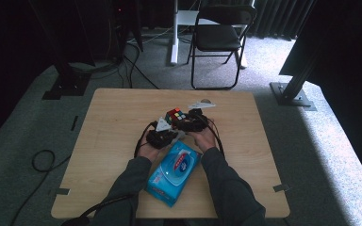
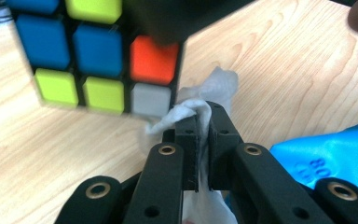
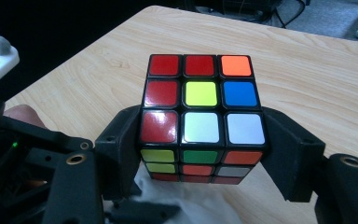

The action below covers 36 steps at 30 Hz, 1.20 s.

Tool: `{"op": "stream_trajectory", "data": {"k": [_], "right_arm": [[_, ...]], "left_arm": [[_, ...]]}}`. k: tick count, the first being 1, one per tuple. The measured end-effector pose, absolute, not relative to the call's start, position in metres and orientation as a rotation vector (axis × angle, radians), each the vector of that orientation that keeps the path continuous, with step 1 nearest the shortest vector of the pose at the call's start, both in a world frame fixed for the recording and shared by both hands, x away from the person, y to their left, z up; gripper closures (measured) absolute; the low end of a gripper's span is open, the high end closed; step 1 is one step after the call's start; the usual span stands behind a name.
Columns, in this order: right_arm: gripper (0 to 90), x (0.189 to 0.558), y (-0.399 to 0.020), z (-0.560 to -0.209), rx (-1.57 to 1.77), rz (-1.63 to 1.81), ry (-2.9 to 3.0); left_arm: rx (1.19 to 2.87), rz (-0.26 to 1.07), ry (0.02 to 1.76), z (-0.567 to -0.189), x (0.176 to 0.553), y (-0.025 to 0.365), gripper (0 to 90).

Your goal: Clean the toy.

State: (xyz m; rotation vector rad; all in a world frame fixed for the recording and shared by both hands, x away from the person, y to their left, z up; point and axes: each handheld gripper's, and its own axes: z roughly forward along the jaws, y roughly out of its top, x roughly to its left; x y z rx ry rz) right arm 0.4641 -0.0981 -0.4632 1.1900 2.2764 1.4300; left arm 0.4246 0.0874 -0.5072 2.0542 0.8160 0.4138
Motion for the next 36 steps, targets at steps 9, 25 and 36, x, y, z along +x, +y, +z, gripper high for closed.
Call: {"op": "stream_trajectory", "data": {"k": [9,25,36], "right_arm": [[34.3,0.466,-0.106,-0.462,1.196,1.412,2.253],[34.3,0.465,-0.116,-0.468,1.195,1.357,2.256],[34.3,0.464,-0.125,-0.471,1.193,1.301,2.255]], "left_arm": [[2.029,0.433,0.877,-0.507,0.426,0.11,85.7],[1.981,0.47,0.964,-0.507,0.424,0.137,85.8],[1.979,0.479,0.979,-0.506,0.423,0.144,85.7]]}}
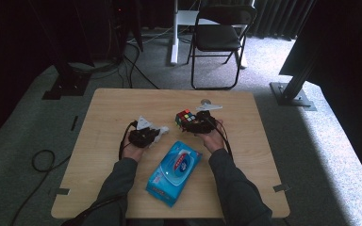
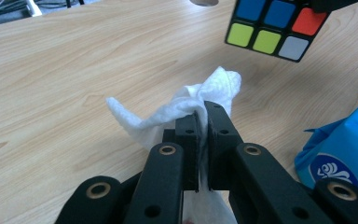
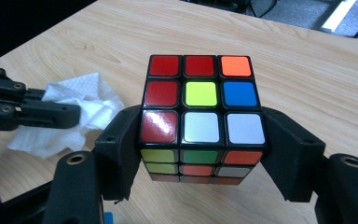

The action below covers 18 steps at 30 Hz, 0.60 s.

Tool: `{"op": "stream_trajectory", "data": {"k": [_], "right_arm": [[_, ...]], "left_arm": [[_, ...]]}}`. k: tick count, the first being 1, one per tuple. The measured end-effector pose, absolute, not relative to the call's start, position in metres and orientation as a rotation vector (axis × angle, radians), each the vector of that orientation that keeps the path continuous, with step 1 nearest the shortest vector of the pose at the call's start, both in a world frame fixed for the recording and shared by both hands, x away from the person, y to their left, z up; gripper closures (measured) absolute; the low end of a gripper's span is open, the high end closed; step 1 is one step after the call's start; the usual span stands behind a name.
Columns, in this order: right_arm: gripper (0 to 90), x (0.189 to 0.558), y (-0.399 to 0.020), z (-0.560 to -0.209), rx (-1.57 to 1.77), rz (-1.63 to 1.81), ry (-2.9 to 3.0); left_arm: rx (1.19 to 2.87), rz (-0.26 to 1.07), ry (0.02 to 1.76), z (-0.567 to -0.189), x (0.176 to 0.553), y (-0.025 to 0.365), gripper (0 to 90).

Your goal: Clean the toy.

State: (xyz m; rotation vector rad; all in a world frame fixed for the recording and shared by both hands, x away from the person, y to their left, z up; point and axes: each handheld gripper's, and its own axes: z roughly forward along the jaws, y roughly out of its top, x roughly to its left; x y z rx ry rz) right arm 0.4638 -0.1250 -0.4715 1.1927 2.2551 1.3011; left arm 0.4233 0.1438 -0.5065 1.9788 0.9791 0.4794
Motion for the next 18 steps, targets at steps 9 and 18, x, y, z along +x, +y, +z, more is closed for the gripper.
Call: {"op": "stream_trajectory", "data": {"k": [9,18], "right_arm": [[34.3,0.463,-0.135,-0.477,1.209,1.247,2.25],[34.2,0.464,-0.144,-0.484,1.242,1.216,2.243]], "left_arm": [[1.982,0.476,0.992,-0.508,0.423,0.147,85.3],[1.985,0.479,0.997,-0.509,0.423,0.15,85.0]]}}
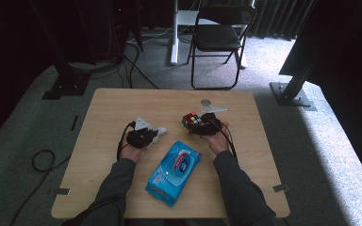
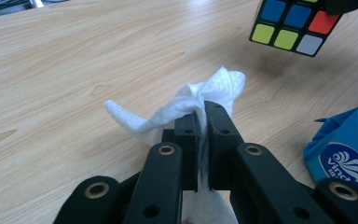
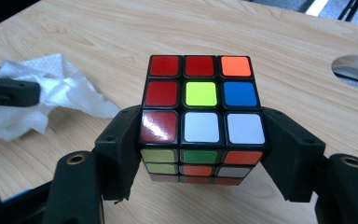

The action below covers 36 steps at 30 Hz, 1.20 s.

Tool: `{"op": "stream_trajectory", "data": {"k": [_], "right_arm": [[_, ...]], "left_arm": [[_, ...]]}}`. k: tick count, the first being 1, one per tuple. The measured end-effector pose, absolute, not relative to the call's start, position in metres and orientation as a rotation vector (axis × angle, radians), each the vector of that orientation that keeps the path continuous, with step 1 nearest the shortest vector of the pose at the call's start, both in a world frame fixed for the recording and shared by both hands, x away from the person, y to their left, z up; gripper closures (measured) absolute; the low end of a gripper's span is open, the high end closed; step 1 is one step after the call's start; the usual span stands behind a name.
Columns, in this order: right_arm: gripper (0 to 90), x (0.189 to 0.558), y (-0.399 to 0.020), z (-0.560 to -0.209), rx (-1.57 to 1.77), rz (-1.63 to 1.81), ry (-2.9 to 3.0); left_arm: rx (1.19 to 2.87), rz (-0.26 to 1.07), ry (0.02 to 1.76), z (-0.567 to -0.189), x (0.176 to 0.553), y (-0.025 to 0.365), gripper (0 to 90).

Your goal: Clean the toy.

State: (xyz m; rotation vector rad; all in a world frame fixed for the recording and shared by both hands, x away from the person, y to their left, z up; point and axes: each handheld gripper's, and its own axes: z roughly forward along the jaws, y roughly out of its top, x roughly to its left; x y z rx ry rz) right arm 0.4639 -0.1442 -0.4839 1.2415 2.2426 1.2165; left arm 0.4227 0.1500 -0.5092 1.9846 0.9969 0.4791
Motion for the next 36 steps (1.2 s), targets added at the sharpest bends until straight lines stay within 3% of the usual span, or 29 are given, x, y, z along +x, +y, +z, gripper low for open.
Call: {"op": "stream_trajectory", "data": {"k": [36], "right_arm": [[34.2,0.465,-0.151,-0.511,1.282,1.117,2.241]], "left_arm": [[1.982,0.483,1.021,-0.512,0.422,0.159,83.0]]}}
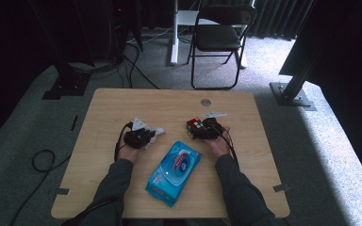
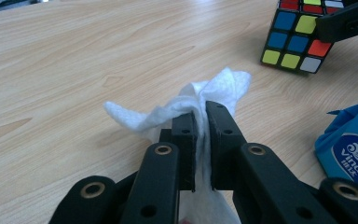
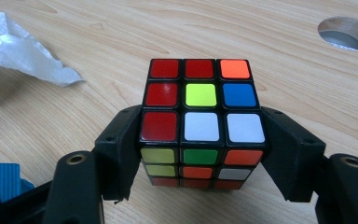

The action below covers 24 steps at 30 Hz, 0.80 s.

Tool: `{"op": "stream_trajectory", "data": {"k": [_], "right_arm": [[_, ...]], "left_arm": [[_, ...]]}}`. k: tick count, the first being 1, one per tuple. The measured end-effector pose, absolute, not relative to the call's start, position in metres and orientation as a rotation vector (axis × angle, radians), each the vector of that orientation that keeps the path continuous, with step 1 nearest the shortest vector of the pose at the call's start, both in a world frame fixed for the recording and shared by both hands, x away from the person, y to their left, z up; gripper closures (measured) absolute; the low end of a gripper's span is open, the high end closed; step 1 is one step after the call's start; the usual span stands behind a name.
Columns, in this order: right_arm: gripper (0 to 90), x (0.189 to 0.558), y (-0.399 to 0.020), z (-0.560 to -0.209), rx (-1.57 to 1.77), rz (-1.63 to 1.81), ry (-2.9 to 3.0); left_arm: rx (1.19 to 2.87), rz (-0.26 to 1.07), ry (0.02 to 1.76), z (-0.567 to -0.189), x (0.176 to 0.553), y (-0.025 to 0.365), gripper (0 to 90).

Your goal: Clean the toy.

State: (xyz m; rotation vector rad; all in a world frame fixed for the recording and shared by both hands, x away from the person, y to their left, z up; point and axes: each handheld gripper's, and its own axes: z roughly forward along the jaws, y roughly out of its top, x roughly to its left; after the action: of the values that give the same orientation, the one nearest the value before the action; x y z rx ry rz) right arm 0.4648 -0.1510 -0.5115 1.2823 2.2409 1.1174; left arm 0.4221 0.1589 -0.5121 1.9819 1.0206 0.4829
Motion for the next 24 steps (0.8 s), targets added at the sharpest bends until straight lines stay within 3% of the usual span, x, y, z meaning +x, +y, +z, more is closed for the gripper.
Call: {"op": "stream_trajectory", "data": {"k": [24], "right_arm": [[33.4,0.4618,-0.151,-0.5155,1.251,1.098,2.253]], "left_arm": [[1.99,0.468,1.043,-0.5179,0.4224,0.1622,79.8]]}}
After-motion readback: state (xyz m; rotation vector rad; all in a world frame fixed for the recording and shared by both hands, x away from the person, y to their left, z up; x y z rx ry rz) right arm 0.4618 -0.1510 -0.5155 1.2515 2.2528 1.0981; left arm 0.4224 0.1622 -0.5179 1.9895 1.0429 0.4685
